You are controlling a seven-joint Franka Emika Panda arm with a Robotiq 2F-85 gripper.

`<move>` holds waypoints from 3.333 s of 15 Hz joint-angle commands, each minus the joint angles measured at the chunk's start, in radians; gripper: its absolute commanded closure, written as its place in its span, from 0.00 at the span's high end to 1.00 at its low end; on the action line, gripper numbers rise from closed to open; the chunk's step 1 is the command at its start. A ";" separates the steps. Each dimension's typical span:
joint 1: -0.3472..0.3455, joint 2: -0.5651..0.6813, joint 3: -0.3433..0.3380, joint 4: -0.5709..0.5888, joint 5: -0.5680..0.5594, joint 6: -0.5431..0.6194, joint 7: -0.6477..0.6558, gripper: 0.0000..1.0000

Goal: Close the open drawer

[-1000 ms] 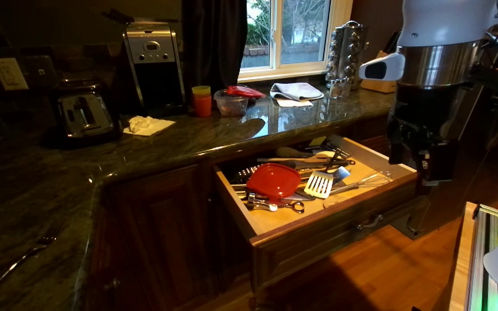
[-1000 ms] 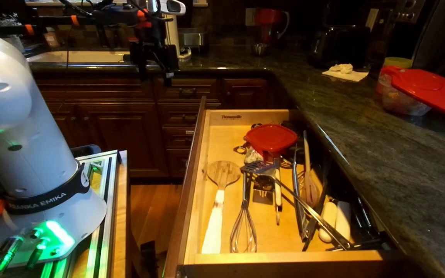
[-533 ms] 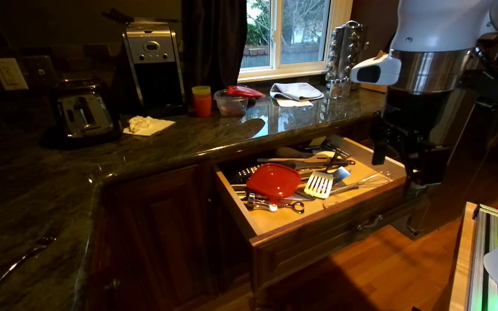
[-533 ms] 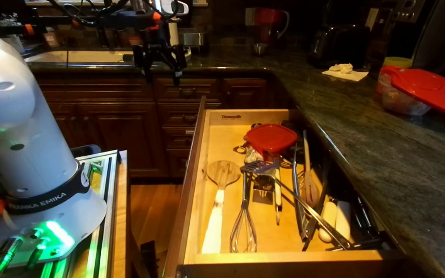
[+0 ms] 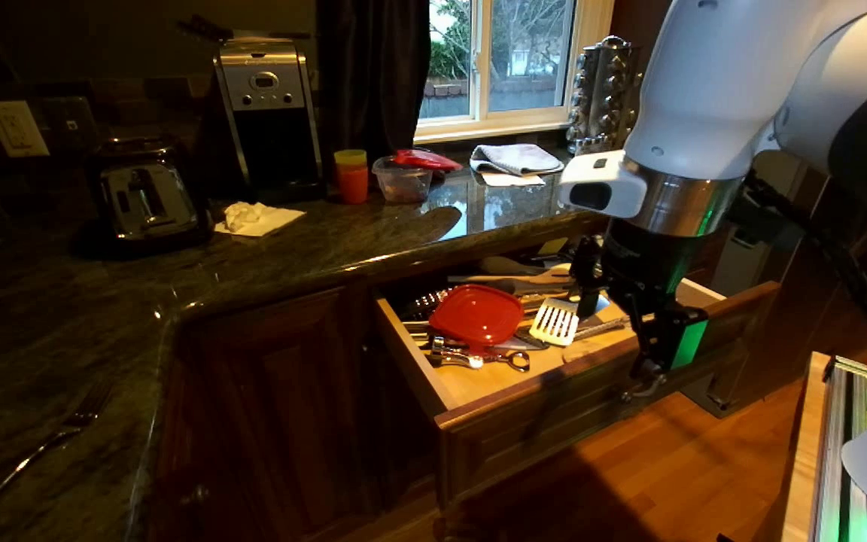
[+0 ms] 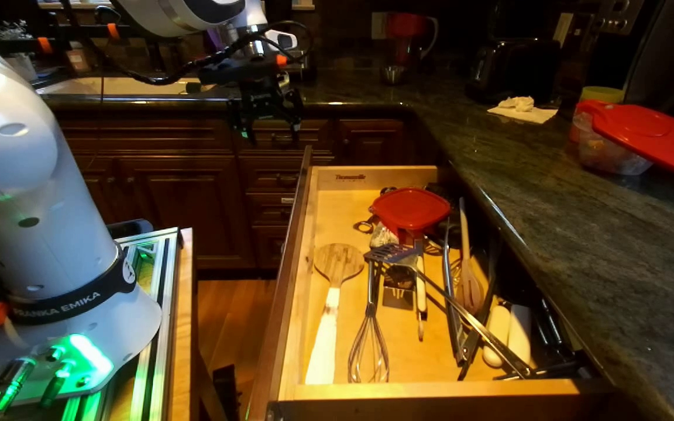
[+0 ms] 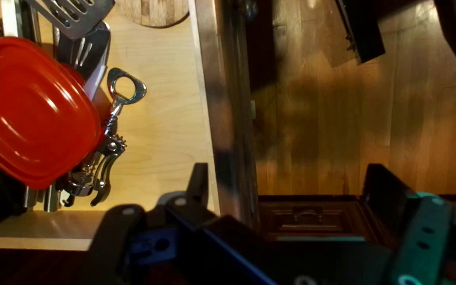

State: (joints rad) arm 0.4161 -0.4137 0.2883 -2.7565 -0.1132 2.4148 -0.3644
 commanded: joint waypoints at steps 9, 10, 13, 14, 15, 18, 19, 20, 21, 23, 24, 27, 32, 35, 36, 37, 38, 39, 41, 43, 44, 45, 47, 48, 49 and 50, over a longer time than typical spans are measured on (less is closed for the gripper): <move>-0.108 0.233 0.026 0.010 -0.288 0.240 0.114 1.00; -0.113 0.245 0.026 0.013 -0.302 0.246 0.120 1.00; -0.152 0.266 0.038 0.021 -0.413 0.271 0.204 1.00; -0.161 0.273 0.039 0.024 -0.451 0.275 0.236 1.00; -0.173 0.279 0.041 0.028 -0.498 0.282 0.271 1.00; -0.192 0.308 0.038 0.042 -0.594 0.294 0.351 1.00; -0.198 0.315 0.038 0.048 -0.631 0.295 0.381 1.00; -0.208 0.315 0.041 0.057 -0.688 0.265 0.426 1.00; -0.211 0.327 0.035 0.061 -0.715 0.282 0.450 1.00; -0.223 0.340 0.033 0.075 -0.798 0.276 0.522 1.00; -0.224 0.349 0.032 0.079 -0.832 0.273 0.555 1.00; -0.236 0.376 0.027 0.104 -0.954 0.265 0.692 1.00; -0.244 0.366 0.020 0.114 -1.078 0.266 0.819 1.00; -0.256 0.383 0.017 0.138 -1.129 0.265 0.864 1.00; -0.256 0.386 0.017 0.141 -1.130 0.265 0.865 1.00; -0.256 0.387 0.017 0.142 -1.130 0.265 0.866 1.00; -0.256 0.387 0.017 0.142 -1.131 0.265 0.866 1.00; -0.256 0.387 0.017 0.142 -1.131 0.265 0.867 1.00; -0.258 0.394 0.017 0.157 -1.176 0.243 0.889 1.00; -0.261 0.394 0.017 0.185 -1.274 0.204 0.950 1.00; -0.261 0.396 0.018 0.201 -1.328 0.190 0.988 1.00; -0.260 0.398 0.019 0.214 -1.381 0.164 1.025 1.00; -0.261 0.414 0.017 0.236 -1.452 0.129 1.084 1.00; -0.262 0.426 0.016 0.243 -1.466 0.117 1.100 1.00; -0.234 0.436 -0.014 0.248 -1.474 0.102 1.110 1.00; -0.235 0.451 -0.019 0.251 -1.468 0.099 1.113 1.00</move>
State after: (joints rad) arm 0.1581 -0.0149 0.2981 -2.5278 -1.5405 2.5460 0.6951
